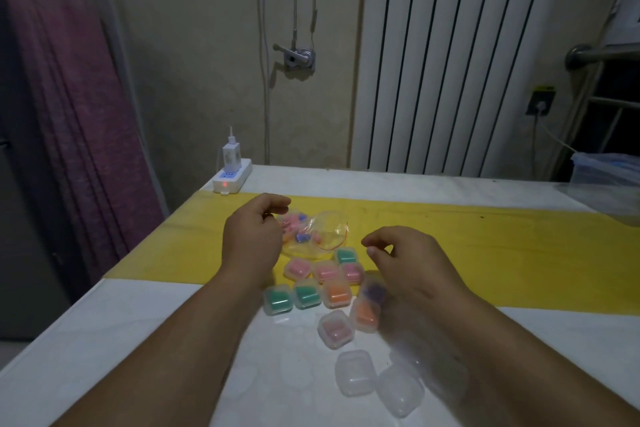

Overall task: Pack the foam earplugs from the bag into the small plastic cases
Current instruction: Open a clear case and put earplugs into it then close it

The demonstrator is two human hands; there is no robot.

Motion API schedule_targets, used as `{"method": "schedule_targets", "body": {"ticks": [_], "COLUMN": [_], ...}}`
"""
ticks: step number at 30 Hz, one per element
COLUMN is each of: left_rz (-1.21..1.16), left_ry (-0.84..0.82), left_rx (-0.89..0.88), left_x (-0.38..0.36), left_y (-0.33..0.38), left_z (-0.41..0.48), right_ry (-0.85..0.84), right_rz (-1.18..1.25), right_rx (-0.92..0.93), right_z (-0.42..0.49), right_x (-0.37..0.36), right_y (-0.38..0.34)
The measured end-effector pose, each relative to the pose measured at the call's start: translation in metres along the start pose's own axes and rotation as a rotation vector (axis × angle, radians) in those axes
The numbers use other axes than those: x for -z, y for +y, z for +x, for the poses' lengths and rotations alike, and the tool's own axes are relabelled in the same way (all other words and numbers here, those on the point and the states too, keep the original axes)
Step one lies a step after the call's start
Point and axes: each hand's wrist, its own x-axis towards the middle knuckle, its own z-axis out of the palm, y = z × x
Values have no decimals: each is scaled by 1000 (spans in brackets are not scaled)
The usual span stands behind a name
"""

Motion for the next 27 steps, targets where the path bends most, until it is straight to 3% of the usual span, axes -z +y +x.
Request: {"method": "schedule_targets", "body": {"ticks": [8,12,21,27], "left_rz": [419,445,355,356], "left_ry": [-10,24,-218,-242], "left_rx": [-121,-70,-84,-25], "left_x": [-13,-13,-22,-22], "left_y": [-20,-25,-23,-24], "left_z": [11,14,7,7], "right_ry": [-79,-109,-296,-347], "right_rz": [78,37,-125,-293], "right_rx": [1,-6,72,42], "right_z": [32,50,77,94], "right_x": [-9,-26,-59,-71], "right_y": [-15,-24,-47,-55]}}
